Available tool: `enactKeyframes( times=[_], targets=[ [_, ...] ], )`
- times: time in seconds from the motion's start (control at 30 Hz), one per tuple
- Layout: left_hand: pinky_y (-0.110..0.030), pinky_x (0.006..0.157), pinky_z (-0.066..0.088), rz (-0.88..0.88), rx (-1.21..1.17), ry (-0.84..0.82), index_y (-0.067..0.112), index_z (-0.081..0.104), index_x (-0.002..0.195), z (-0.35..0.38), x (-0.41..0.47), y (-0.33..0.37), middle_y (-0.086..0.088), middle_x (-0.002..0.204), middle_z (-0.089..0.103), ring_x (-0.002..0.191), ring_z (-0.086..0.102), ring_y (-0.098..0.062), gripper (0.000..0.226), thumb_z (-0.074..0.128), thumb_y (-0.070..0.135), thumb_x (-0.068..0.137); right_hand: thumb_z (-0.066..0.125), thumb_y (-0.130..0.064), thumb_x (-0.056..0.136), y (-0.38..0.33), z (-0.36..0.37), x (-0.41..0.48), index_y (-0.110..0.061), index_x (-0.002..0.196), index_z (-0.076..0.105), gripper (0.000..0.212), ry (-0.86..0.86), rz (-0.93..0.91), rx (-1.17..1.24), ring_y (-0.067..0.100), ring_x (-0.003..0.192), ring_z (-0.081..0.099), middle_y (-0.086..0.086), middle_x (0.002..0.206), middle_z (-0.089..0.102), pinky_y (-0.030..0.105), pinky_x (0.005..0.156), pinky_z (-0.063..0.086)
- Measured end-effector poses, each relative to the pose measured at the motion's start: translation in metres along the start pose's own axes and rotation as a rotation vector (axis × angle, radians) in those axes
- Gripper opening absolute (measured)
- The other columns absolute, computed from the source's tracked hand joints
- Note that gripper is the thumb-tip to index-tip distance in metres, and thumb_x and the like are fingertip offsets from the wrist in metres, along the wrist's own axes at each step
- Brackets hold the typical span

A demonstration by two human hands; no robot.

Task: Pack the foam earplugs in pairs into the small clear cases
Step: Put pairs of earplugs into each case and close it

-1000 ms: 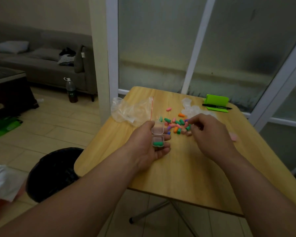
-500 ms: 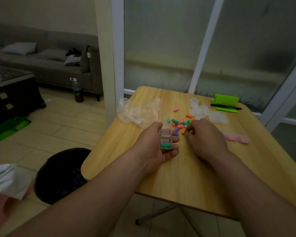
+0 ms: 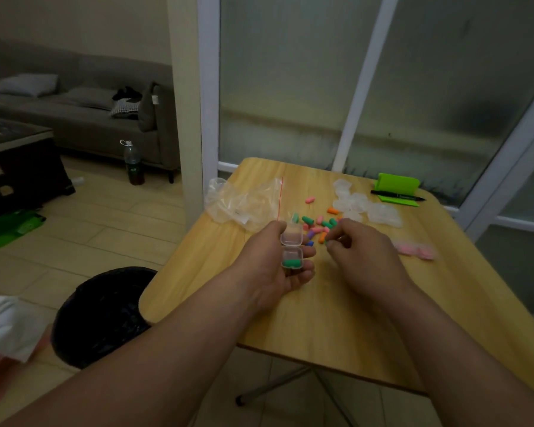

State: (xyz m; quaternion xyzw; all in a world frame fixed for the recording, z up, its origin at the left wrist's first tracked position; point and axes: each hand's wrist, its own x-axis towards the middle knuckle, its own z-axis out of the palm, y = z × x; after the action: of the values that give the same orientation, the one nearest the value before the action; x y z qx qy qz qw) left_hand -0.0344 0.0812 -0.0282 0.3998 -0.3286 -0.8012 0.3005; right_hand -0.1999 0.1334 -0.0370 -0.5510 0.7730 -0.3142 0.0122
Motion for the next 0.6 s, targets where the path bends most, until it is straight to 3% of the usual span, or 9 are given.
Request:
enactKeyframes(
  times=[0.07, 0.4, 0.5, 0.6],
  targets=[
    [-0.032, 0.061, 0.054, 0.0, 0.0, -0.005, 0.004, 0.069, 0.123, 0.001, 0.0, -0.001, -0.013, 0.092, 0.071, 0.068, 0.062, -0.022, 0.053, 0.039, 0.045, 0.107, 0.07, -0.019, 0.094, -0.003, -0.004, -0.005, -0.028, 0.098, 0.071, 0.009, -0.026, 0.015, 0.065, 0.003, 0.081, 0.06, -0.012, 0.087, 0.065, 0.021, 0.063, 0.04],
    [-0.033, 0.064, 0.054, -0.02, -0.03, -0.1, 0.01, 0.069, 0.119, 0.002, -0.002, -0.005, -0.013, 0.097, 0.068, 0.069, 0.062, -0.021, 0.044, 0.042, 0.042, 0.105, 0.072, -0.018, 0.097, -0.023, -0.017, -0.024, -0.029, 0.103, 0.072, 0.012, -0.032, -0.088, 0.241, -0.003, 0.088, 0.064, -0.016, 0.095, 0.07, 0.015, 0.071, 0.046],
    [-0.034, 0.07, 0.056, -0.014, -0.027, -0.123, 0.014, 0.07, 0.121, 0.004, 0.0, -0.01, -0.014, 0.104, 0.074, 0.083, 0.066, -0.024, 0.039, 0.046, 0.038, 0.101, 0.072, -0.02, 0.095, -0.028, -0.014, -0.027, -0.033, 0.101, 0.073, 0.014, -0.049, -0.164, 0.179, -0.002, 0.089, 0.059, -0.015, 0.098, 0.063, 0.016, 0.073, 0.044],
    [-0.042, 0.091, 0.057, -0.013, -0.032, -0.154, 0.014, 0.069, 0.13, 0.006, 0.003, -0.013, -0.015, 0.124, 0.074, 0.112, 0.07, -0.03, 0.044, 0.047, 0.036, 0.099, 0.073, -0.022, 0.096, -0.029, -0.011, -0.029, -0.033, 0.108, 0.078, 0.017, -0.091, -0.201, 0.153, 0.001, 0.094, 0.057, -0.012, 0.103, 0.057, 0.019, 0.081, 0.048]
  ],
)
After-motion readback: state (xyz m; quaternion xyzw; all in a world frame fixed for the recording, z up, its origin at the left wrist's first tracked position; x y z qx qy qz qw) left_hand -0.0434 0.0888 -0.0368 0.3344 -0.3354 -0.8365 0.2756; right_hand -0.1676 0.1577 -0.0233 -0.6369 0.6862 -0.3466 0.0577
